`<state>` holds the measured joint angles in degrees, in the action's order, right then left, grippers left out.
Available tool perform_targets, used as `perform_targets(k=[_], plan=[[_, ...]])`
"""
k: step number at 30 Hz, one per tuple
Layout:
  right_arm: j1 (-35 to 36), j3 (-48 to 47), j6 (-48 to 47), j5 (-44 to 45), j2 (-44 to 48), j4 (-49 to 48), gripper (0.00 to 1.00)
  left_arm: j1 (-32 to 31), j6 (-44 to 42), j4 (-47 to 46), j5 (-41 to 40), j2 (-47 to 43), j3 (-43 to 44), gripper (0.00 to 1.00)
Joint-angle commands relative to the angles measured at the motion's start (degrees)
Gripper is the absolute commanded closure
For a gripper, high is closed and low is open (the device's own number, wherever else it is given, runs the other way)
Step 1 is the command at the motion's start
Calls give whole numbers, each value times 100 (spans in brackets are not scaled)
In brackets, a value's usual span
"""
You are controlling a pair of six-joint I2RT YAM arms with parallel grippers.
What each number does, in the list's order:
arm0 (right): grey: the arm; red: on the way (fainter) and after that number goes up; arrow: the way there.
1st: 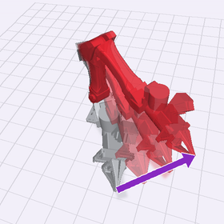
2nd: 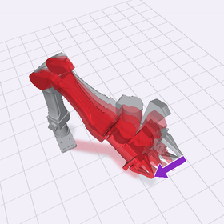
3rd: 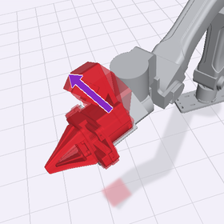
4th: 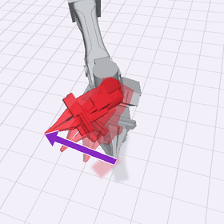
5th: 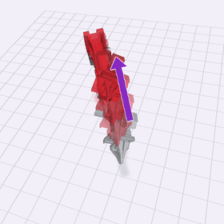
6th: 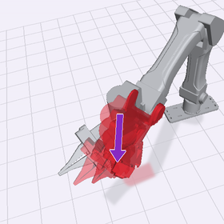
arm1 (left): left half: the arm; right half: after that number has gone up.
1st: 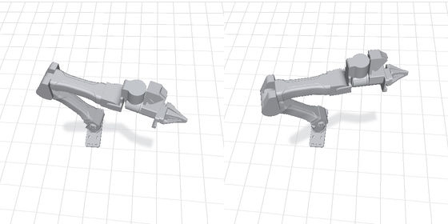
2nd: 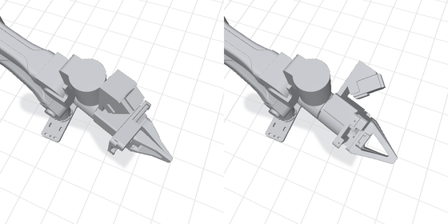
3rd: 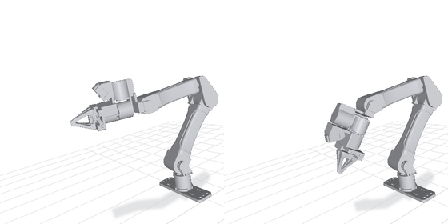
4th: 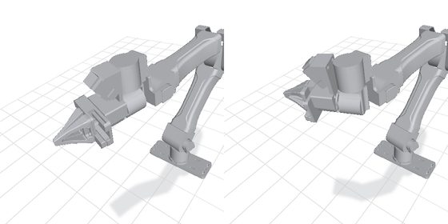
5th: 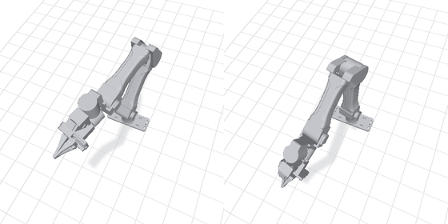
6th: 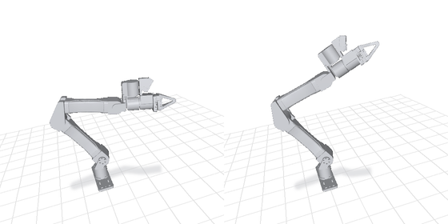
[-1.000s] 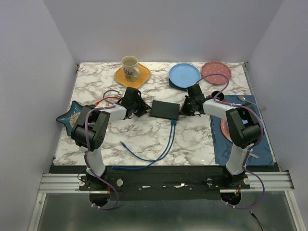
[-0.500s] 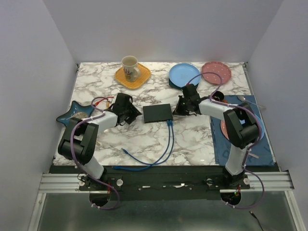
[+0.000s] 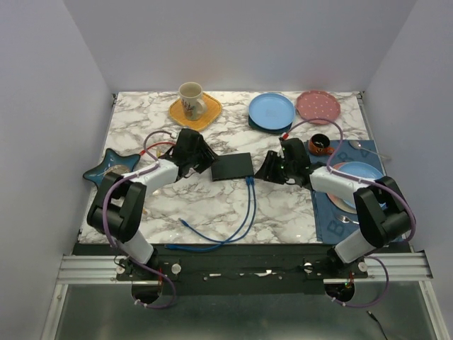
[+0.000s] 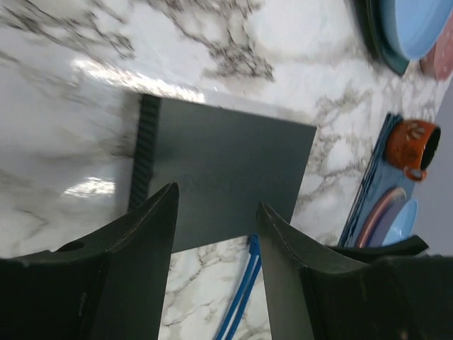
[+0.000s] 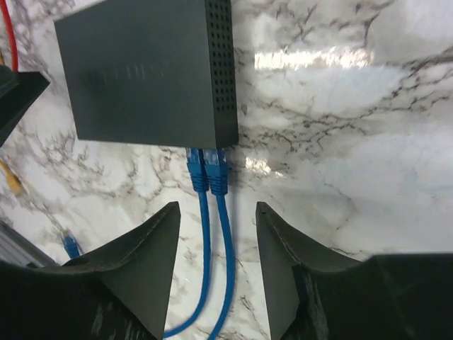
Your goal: Pull the plug from the switch port
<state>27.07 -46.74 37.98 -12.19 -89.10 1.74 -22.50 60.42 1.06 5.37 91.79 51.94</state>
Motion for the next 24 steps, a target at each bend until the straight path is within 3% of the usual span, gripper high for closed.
perform_targets(k=[1,10,24], plan=[[18,384,314,-670,-169,-979,46,-228,-31,-852,1176,480,-9,44],[-184,1061,1062,-1286,-599,-2518,48,-246,66,-1231,1564,911,-35,48],[-562,1159,1379,-1524,-1241,-3276,54,-246,163,-1143,1423,1219,-79,50]])
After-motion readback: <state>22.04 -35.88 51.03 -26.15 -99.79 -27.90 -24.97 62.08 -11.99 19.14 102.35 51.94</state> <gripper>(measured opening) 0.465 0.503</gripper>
